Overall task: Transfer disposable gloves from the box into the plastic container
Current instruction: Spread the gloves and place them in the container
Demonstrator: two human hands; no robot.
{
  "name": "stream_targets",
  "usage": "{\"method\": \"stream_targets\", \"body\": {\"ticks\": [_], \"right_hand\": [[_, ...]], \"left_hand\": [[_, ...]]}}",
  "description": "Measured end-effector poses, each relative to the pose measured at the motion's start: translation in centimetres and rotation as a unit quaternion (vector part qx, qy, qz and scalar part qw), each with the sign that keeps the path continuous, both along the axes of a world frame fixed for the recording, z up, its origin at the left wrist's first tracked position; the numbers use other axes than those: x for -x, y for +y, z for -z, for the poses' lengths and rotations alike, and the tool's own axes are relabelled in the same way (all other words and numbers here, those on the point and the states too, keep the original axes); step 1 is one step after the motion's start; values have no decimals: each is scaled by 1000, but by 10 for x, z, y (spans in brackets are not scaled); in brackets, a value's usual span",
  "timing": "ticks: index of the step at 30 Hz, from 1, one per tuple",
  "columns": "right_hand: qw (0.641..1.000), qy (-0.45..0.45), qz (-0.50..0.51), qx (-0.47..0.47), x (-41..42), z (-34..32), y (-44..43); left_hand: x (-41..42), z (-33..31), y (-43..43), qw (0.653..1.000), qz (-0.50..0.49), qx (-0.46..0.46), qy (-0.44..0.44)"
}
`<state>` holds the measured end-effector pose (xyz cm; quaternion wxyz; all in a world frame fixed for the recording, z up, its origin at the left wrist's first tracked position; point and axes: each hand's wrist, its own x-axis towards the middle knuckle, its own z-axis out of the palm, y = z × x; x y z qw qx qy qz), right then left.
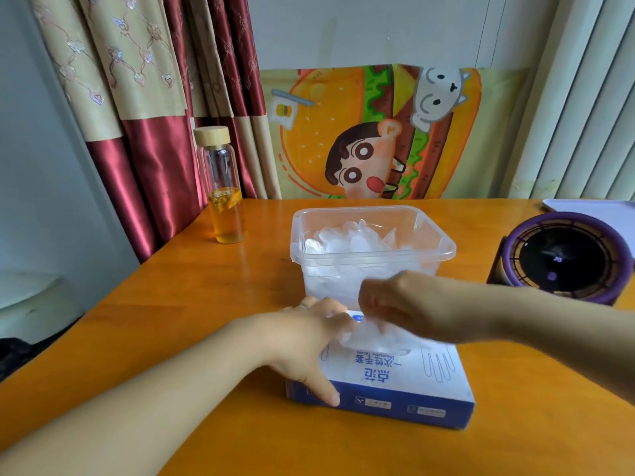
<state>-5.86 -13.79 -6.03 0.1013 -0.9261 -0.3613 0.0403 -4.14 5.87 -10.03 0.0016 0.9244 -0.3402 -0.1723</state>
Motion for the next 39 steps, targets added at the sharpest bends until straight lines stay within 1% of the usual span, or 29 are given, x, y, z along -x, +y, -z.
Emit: {"method": "stream_targets", "body": {"ticks": [2, 4, 5, 6, 8, 10, 11, 14, 15, 16, 17, 19, 20, 21, 22, 23, 25, 27, 28, 30, 31, 32, 33, 35, 36, 37, 39], "right_hand": [[996, -60, 25, -53, -5, -20, -2], [983, -135, 51, -118, -11, -41, -6], [974, -152, 63, -154, -13, -50, -8], [968, -157, 76, -183, -15, -57, -11], [960, -155, 100, -212, -19, -65, -16], [957, -115, 123, -238, -20, -68, -20], [951, -80, 141, -263, -20, -66, -21], [921, 32, 225, -316, -22, -57, -21], [909, 71, 246, -329, -23, -52, -20], [893, 117, 255, -353, -23, -48, -17], [868, 168, 259, -388, -22, -44, -14], [812, 257, 269, -451, -20, -39, -7], [791, 286, 272, -468, -19, -37, -5], [776, 310, 271, -477, -19, -34, -4], [771, 327, 270, -476, -19, -31, -2], [776, 332, 269, -465, -20, -30, -2], [804, 306, 267, -434, -21, -30, -2], [833, 225, 255, -435, -24, -30, -8], [838, 171, 248, -454, -25, -32, -11], [823, 89, 218, -517, -22, -38, -17], [822, 59, 187, -534, -19, -43, -20], [840, 32, 154, -520, -13, -47, -21], [872, 8, 125, -472, -8, -51, -21], [940, -26, 88, -329, -1, -54, -19], [959, -46, 83, -266, -1, -53, -17], [969, -69, 87, -220, -3, -51, -15], [970, -132, 100, -178, -13, -46, -12]], "left_hand": [[-1, 2, 0, 1000, 8, -18, -4], [-4, 2, 2, 1000, 9, -15, 10], [-5, 0, 4, 999, 0, 3, 35], [-6, -3, 4, 997, -2, 40, 66], [-10, -12, 7, 987, -7, 125, 97], [-11, -23, 10, 966, -50, 224, 118], [-10, -29, 11, 946, -76, 288, 126], [-9, -42, 12, 870, -123, 465, 108], [-9, -45, 12, 844, -147, 506, 101], [-9, -48, 11, 828, -163, 531, 80], [-10, -51, 9, 823, -168, 540, 42], [-11, -57, 2, 836, -148, 528, -38], [-13, -59, -1, 843, -137, 516, -69], [-16, -62, -5, 848, -127, 508, -85], [-18, -64, -8, 850, -111, 508, -84], [-21, -67, -11, 850, -93, 515, -65], [-27, -68, -16, 845, -86, 527, -31], [-37, -69, -19, 838, -139, 527, -12], [-44, -69, -21, 830, -165, 532, 4], [-56, -69, -22, 811, -195, 549, 59], [-62, -70, -22, 808, -209, 544, 84], [-68, -70, -21, 814, -218, 529, 100], [-75, -70, -22, 821, -233, 511, 101], [-86, -72, -24, 829, -266, 485, 87], [-89, -74, -25, 833, -278, 472, 76], [-88, -78, -28, 845, -278, 451, 65], [-88, -84, -32, 875, -257, 406, 62]]}}
